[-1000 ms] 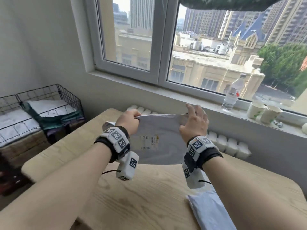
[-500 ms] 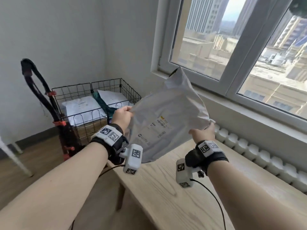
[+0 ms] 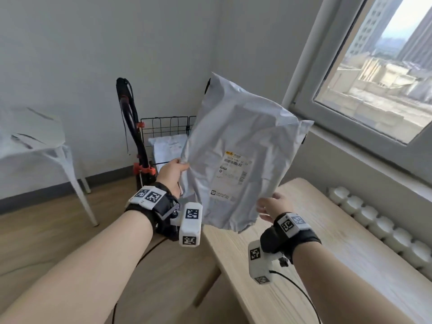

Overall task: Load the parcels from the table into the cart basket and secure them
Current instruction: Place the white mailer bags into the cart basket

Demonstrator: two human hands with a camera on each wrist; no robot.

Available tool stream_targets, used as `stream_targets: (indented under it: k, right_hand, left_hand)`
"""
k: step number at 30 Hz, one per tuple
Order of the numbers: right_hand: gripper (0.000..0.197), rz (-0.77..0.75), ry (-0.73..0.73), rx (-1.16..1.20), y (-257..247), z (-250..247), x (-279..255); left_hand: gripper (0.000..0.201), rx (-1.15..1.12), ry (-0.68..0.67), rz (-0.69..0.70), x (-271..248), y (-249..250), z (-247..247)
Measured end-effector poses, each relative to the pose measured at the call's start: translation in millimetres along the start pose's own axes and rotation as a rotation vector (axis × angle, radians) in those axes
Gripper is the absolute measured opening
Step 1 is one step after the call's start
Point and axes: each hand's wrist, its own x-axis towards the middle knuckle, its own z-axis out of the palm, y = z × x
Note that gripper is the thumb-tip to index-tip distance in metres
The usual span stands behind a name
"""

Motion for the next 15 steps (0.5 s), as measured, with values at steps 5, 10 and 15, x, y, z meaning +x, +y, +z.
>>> stream_targets:
  k: [5, 10, 15]
  right_hand:
    - [0.014, -0.026, -0.004, -0.01, -24, 39, 45]
    - [0.009, -0.108, 0.05, 0.004, -60, 83, 120]
    - [0.008, -0.12, 0.011, 0.091, -107, 118, 195]
  left_hand:
    - [0.018, 0.1, 0.104, 0.033, 39, 15, -24]
    - [0.018, 0.245, 0.211, 0.089, 116, 36, -44]
    - [0.027, 0.337, 0.293, 0.07, 196, 73, -42]
